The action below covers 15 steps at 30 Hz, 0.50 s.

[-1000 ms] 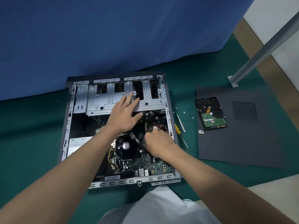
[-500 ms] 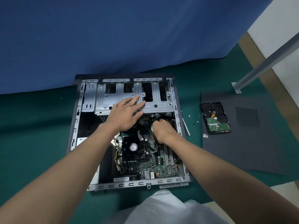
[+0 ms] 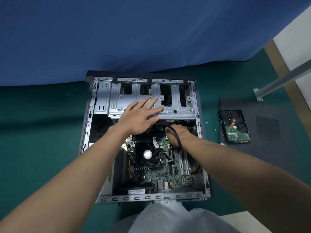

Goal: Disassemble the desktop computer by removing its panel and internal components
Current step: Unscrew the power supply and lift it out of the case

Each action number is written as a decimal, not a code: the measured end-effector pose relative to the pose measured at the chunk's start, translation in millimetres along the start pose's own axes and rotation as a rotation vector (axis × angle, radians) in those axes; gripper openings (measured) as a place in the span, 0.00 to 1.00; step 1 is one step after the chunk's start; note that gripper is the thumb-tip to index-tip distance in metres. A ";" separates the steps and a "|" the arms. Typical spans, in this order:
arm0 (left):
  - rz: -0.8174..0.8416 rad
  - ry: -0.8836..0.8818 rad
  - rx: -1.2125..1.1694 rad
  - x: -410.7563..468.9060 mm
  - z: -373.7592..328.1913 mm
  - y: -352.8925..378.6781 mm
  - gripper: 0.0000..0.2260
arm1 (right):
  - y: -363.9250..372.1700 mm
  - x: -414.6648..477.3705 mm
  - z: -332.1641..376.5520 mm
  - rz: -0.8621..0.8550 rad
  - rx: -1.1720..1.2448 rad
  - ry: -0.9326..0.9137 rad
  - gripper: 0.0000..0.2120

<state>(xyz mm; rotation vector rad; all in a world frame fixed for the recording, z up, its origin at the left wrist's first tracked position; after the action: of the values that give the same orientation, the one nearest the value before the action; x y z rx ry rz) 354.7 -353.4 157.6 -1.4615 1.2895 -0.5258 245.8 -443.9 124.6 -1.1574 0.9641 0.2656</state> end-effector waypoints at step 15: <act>-0.042 -0.022 0.012 -2.5 -3.8 -3.4 0.20 | 21.4 2.3 -4.4 -0.131 -0.532 -0.140 0.08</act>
<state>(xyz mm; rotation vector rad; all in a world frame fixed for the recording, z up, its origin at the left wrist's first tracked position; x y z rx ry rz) 352.2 -353.2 162.7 -1.4830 1.2387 -0.5432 231.5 -439.3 108.6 -1.6563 0.7067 0.5106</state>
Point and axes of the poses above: each hand's wrist, its own x-axis towards the middle knuckle, its own y-axis out of the palm, z = x × y, the point moved 5 cm from there along x, towards the middle knuckle, and after that the axes turned 8 degrees about x, right-handed, at the moved point
